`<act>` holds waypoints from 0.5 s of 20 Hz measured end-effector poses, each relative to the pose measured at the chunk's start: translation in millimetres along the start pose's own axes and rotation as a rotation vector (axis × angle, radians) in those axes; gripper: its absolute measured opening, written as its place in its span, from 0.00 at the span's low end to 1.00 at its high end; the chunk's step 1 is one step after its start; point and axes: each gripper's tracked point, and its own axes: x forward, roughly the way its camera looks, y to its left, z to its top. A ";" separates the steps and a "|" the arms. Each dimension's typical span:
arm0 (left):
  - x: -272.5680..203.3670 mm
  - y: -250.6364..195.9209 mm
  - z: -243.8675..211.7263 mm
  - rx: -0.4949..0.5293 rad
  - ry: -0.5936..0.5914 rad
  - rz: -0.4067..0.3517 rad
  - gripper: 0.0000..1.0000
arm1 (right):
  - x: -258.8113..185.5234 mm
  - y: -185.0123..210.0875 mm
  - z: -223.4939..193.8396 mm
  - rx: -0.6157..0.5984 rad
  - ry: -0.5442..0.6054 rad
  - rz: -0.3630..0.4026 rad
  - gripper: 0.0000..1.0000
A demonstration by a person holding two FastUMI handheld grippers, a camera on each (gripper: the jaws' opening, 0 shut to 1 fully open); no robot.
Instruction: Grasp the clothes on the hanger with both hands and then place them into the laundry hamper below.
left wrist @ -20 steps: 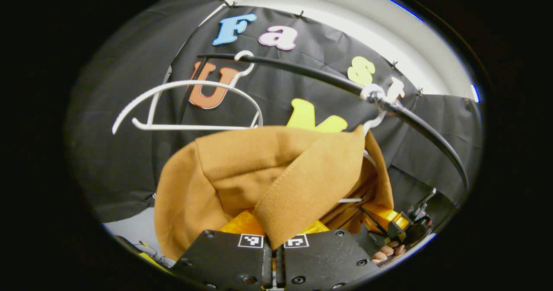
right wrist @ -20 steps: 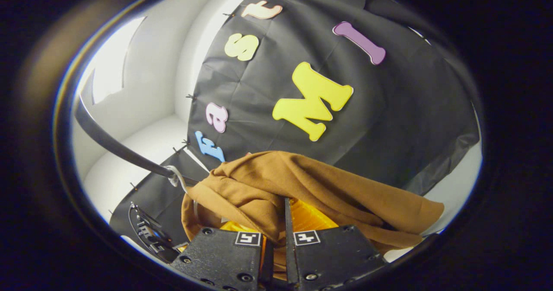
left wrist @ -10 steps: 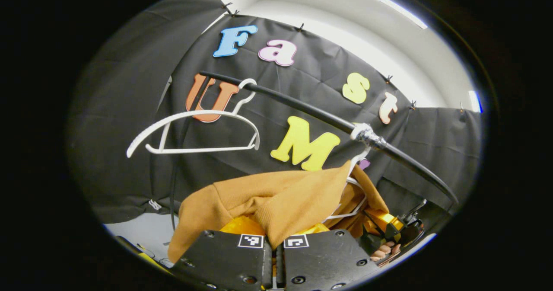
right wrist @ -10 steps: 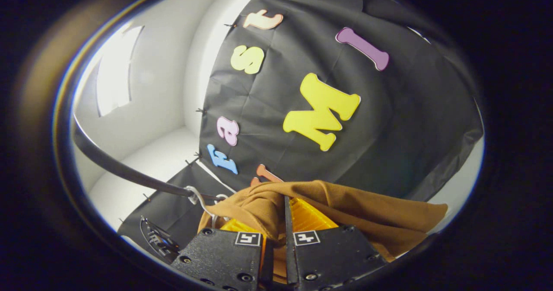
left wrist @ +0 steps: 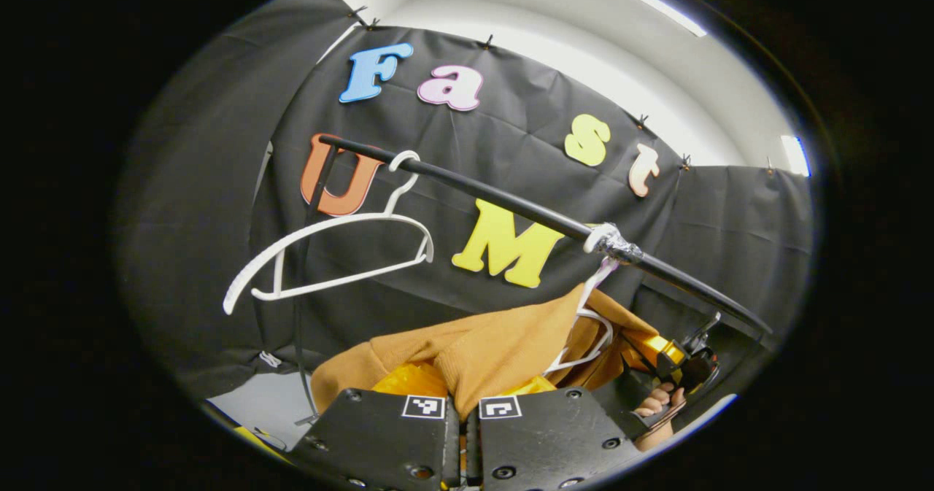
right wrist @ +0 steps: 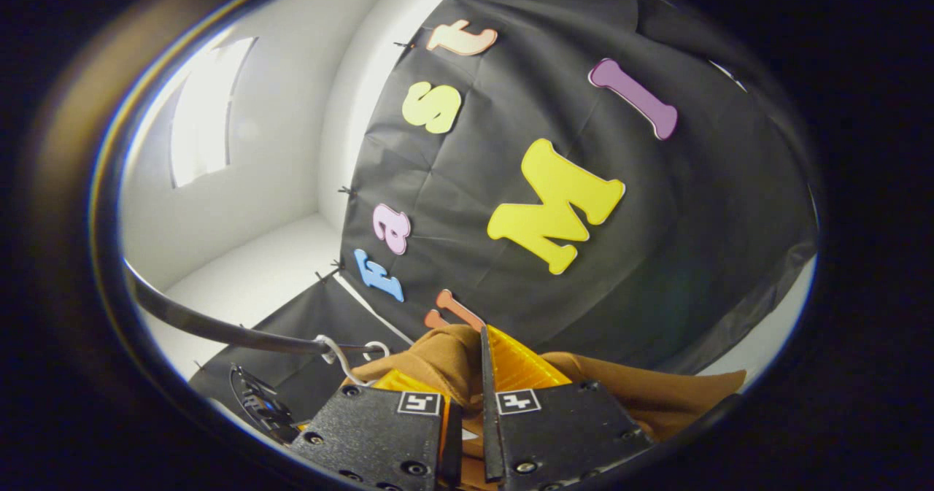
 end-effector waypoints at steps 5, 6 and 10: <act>-3.3 -1.3 5.6 -0.014 0.041 -0.048 0.03 | 7.2 6.3 7.0 -0.035 0.020 0.023 0.14; -4.0 0.8 7.7 -0.011 0.055 -0.055 0.03 | 8.5 5.6 5.4 -0.044 0.032 0.023 0.14; -8.0 4.0 8.2 0.020 0.109 -0.093 0.03 | 18.7 3.1 7.1 -0.051 0.065 0.036 0.14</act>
